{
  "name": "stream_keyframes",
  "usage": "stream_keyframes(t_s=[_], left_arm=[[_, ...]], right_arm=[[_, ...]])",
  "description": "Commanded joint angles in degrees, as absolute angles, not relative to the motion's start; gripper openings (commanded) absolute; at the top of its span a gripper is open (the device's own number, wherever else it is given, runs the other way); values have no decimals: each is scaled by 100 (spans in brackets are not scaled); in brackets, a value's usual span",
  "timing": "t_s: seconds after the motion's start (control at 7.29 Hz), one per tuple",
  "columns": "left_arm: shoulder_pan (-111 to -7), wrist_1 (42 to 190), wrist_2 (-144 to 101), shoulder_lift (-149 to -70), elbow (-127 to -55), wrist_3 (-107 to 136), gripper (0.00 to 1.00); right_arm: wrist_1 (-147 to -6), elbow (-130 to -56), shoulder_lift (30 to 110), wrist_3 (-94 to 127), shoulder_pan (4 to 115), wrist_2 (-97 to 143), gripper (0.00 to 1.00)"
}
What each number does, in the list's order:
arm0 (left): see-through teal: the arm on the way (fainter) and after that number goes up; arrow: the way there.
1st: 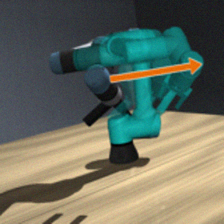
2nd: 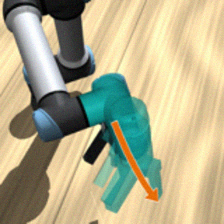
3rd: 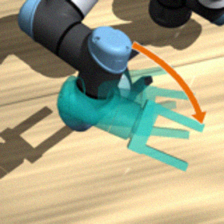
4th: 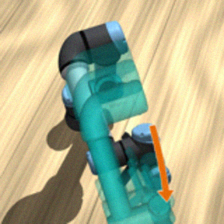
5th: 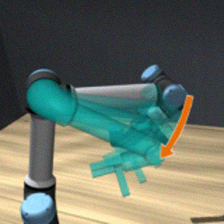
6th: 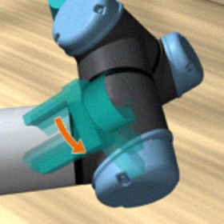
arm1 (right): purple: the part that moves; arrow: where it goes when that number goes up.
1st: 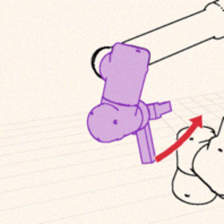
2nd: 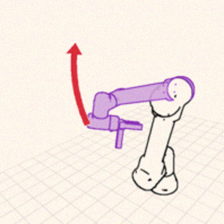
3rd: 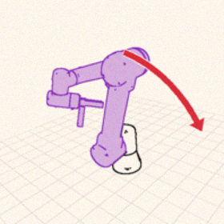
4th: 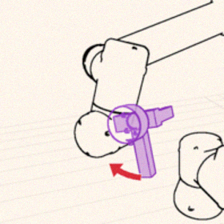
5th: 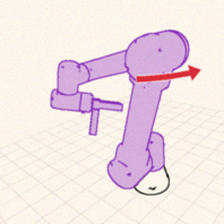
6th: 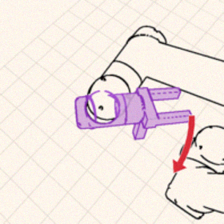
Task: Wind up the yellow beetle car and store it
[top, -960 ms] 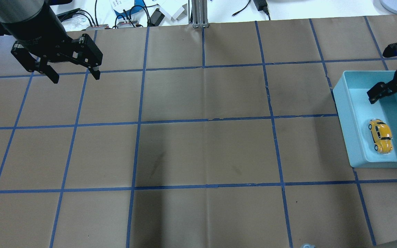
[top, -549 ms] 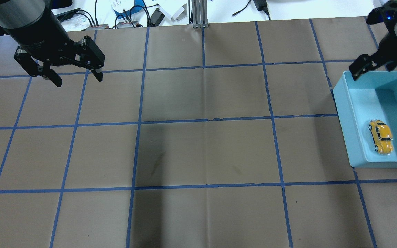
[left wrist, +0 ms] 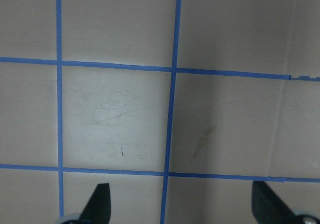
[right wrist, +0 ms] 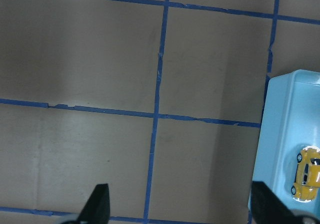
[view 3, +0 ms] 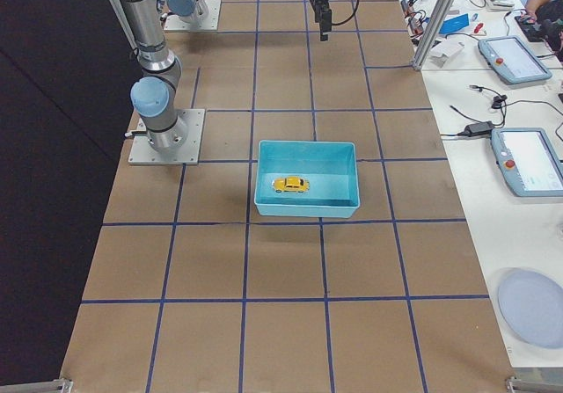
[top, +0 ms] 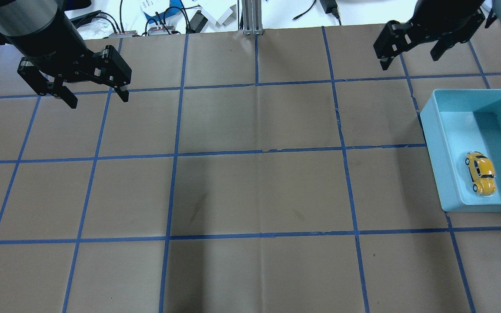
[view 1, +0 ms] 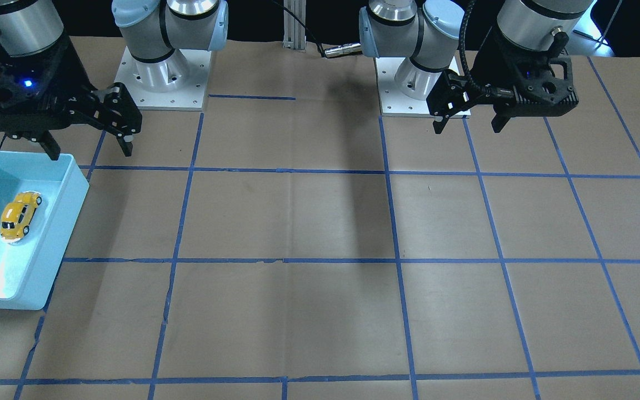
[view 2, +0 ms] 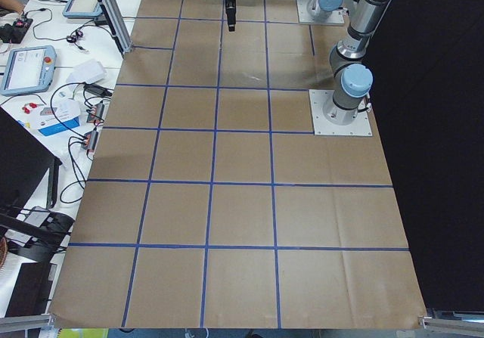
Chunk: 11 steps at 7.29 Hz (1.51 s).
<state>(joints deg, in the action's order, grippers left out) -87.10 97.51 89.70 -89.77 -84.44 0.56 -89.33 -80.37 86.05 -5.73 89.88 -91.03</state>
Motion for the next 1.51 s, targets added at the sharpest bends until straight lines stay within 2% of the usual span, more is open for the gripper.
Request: stream_keyframes(t_s=[0.0, 1.37], left_arm=[[-8719, 9738, 9070, -8991, -8438, 61, 100], [-8719, 9633, 9070, -8974, -8446, 123, 100]], right_arm=[[-8754, -7875, 8508, -115, 9245, -9079, 100], [-8701, -7954, 8473, 141, 9404, -9158, 100]])
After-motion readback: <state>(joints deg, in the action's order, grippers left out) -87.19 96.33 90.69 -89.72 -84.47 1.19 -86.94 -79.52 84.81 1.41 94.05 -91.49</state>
